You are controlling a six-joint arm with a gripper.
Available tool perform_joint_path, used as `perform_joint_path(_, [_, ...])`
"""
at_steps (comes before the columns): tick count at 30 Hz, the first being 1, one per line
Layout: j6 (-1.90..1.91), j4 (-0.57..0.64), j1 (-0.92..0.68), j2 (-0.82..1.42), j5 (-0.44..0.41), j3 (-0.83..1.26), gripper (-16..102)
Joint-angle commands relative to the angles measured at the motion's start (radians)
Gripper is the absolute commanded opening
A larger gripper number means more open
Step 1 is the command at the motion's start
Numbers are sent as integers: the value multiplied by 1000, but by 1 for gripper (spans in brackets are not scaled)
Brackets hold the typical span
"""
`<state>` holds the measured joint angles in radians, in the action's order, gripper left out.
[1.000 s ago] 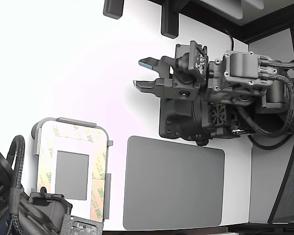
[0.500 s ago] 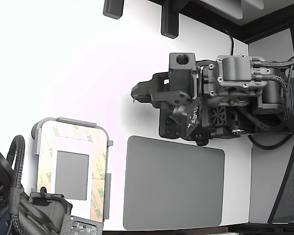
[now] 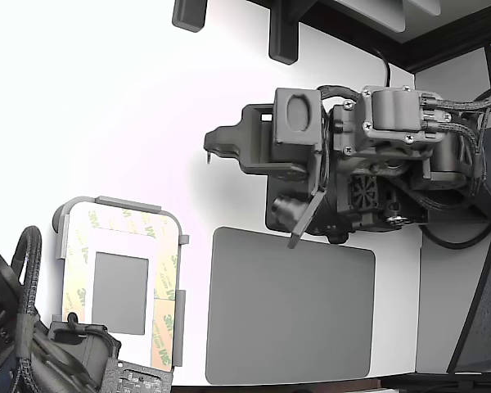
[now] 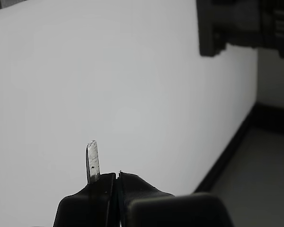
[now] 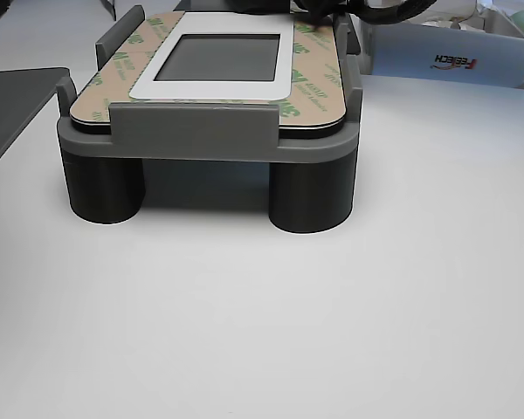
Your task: Peel off protective film from adhesive tape.
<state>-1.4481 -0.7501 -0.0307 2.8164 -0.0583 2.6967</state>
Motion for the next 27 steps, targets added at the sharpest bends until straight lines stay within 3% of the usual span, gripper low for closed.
perform_joint_path(1, [-81,48,14,-8,20,-23,-11])
perform_joint_path(13, [-239,313,-95,-241,26,-38,-12])
perform_joint_path(22, [-155,304,-295,-532,-75,-225,-12])
perform_joint_path(27, [-153,328,-371,-630,-117,-259,-4])
